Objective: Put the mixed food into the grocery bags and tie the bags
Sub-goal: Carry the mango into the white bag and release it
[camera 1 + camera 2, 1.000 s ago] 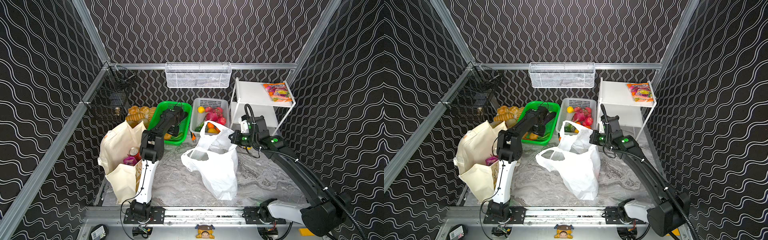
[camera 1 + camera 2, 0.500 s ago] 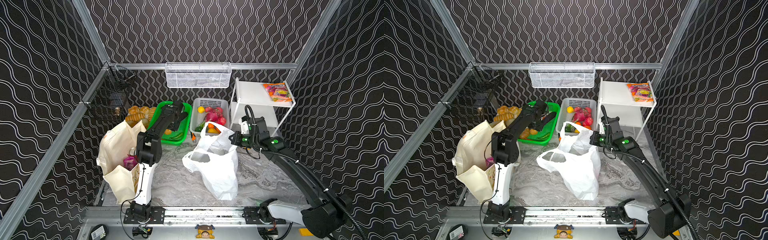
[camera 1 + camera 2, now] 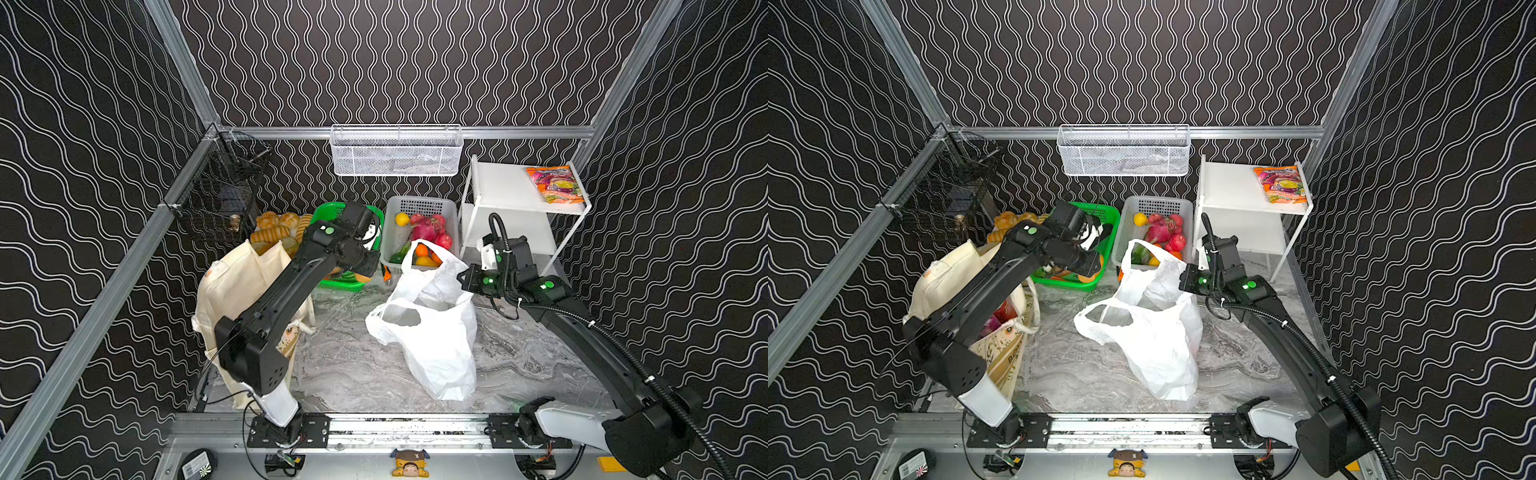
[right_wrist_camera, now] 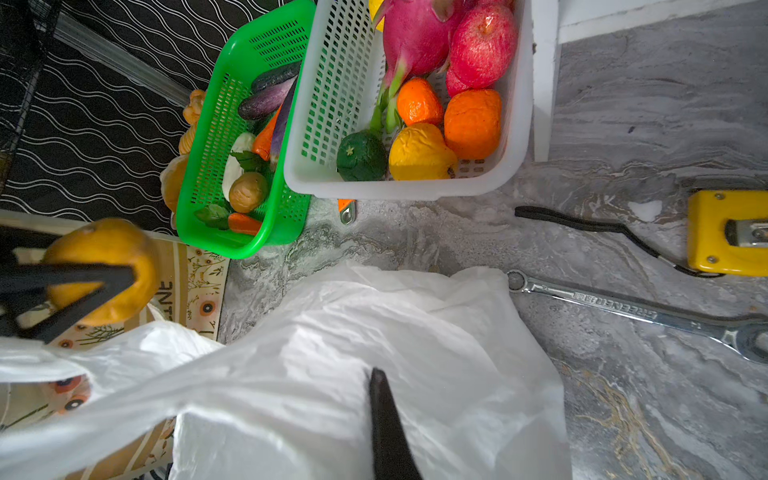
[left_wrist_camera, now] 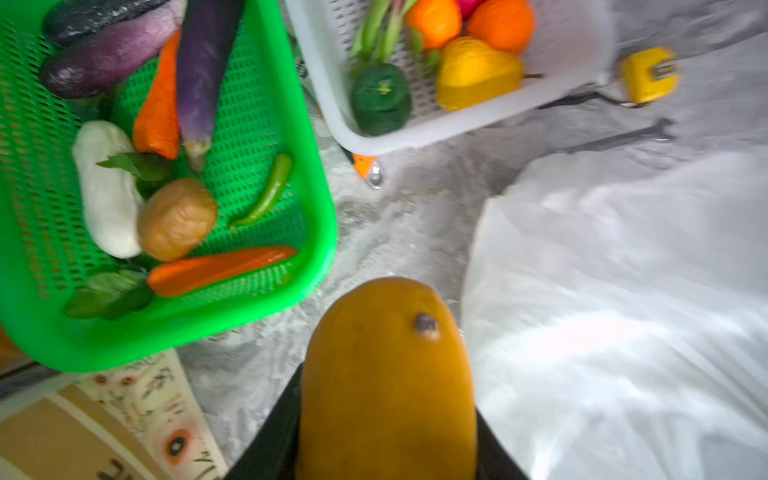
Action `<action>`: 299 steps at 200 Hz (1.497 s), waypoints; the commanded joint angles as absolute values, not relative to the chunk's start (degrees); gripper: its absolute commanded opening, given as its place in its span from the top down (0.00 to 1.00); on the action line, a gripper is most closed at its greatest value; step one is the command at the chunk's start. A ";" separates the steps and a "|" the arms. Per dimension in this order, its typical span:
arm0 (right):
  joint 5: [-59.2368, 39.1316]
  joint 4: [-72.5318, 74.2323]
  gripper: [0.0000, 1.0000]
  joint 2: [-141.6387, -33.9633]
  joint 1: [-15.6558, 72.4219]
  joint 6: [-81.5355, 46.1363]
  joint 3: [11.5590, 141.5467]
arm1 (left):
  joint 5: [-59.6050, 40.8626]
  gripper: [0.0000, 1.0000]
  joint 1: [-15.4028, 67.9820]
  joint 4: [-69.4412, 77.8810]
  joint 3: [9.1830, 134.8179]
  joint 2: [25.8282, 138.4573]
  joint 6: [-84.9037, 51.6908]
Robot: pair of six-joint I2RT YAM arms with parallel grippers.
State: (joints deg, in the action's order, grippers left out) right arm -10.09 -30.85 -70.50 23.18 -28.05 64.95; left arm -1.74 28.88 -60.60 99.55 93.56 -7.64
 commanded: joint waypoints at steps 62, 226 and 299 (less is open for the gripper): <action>-9.75 -28.94 0.95 -70.15 23.12 -29.44 65.14 | -20.50 0.68 34.26 -52.88 84.52 76.21 -13.10; -13.12 -25.83 0.95 -67.19 23.12 -31.83 62.37 | -28.85 0.57 44.57 -27.92 77.51 81.27 -20.57; -11.66 -26.11 0.95 -66.73 23.12 -31.65 62.59 | -27.27 0.33 44.75 -29.82 78.94 81.66 -18.34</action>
